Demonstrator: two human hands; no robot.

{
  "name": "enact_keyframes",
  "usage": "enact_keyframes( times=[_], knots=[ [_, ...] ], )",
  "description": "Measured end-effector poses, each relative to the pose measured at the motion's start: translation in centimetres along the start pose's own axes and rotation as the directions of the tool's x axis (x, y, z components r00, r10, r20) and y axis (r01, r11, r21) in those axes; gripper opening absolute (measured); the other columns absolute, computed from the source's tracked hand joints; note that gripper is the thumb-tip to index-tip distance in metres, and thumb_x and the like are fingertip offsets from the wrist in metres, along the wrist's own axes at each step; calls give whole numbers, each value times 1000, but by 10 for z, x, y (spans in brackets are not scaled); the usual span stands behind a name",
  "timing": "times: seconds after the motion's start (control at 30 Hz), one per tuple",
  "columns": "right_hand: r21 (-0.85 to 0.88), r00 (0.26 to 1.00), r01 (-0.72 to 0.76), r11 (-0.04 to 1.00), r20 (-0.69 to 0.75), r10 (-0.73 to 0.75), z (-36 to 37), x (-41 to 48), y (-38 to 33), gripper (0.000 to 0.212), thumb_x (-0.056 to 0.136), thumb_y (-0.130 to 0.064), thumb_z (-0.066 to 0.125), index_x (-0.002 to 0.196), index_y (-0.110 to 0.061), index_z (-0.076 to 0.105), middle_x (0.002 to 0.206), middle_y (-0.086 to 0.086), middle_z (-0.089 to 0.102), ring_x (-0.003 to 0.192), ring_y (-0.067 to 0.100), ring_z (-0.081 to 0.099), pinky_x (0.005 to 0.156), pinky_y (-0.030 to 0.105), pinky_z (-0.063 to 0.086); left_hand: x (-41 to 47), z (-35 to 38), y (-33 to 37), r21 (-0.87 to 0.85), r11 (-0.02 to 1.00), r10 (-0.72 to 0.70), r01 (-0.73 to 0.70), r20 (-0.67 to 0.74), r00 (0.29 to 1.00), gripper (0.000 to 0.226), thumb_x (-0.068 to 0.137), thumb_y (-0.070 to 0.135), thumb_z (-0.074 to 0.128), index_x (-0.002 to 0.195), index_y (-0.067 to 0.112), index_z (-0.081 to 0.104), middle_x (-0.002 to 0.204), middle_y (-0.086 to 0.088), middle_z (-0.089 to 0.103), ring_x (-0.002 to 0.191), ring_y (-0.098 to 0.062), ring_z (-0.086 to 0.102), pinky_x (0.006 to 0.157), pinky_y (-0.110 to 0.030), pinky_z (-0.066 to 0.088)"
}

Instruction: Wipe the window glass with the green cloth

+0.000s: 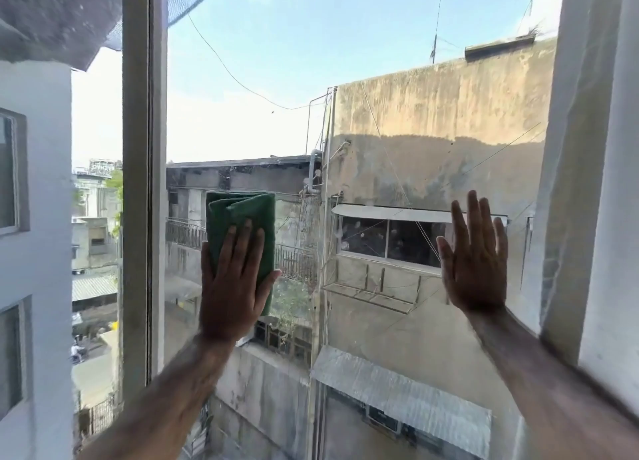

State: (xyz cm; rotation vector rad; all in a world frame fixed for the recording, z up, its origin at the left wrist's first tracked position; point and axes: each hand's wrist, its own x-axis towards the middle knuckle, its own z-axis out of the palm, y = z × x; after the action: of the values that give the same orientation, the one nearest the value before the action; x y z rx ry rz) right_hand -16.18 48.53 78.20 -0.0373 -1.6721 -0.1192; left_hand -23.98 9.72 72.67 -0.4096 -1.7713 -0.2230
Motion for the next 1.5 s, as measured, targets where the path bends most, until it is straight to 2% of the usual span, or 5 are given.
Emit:
enact_keyframes(
  times=[0.4,0.7,1.1,1.33,1.5],
  knots=[
    [-11,998,20,1000,-51,-21,10,-2,7,63,115,-43,26,172,-17,19,182,10,13,169,29,13,137,50,14,148,-1,65,-104,986,-148,131,-172,974,59,113,42,36,163,13,28,172,-12,28,161,-32,22,128,-59,24],
    [-35,997,34,999,-70,-36,13,-2,11,63,115,-44,27,172,-19,17,182,9,12,169,27,13,138,44,6,-28,48,117,-71,943,325,-324,-2,946,66,110,44,39,166,14,20,176,-9,12,163,-29,13,127,-62,25],
    [-5,998,18,1000,-57,-19,10,-3,6,63,114,-41,28,172,-15,21,181,12,15,169,29,14,136,55,19,123,-6,36,-87,912,-408,400,-120,905,66,113,43,28,166,6,14,175,-14,13,163,-31,9,130,-58,18],
    [13,999,20,1000,-26,-19,4,-2,5,64,114,-42,28,171,-15,24,181,13,16,169,30,14,135,56,20,90,13,124,-43,955,287,-293,-104,952,60,112,39,38,163,8,29,172,-12,26,162,-29,18,127,-58,25],
    [22,999,25,999,-38,-24,5,-2,6,63,114,-42,30,171,-15,24,181,13,16,169,30,15,134,58,23,97,1,42,-22,1000,-4,0,-156,988,59,112,34,41,163,7,27,171,-15,26,162,-29,20,128,-57,26]
  ],
)
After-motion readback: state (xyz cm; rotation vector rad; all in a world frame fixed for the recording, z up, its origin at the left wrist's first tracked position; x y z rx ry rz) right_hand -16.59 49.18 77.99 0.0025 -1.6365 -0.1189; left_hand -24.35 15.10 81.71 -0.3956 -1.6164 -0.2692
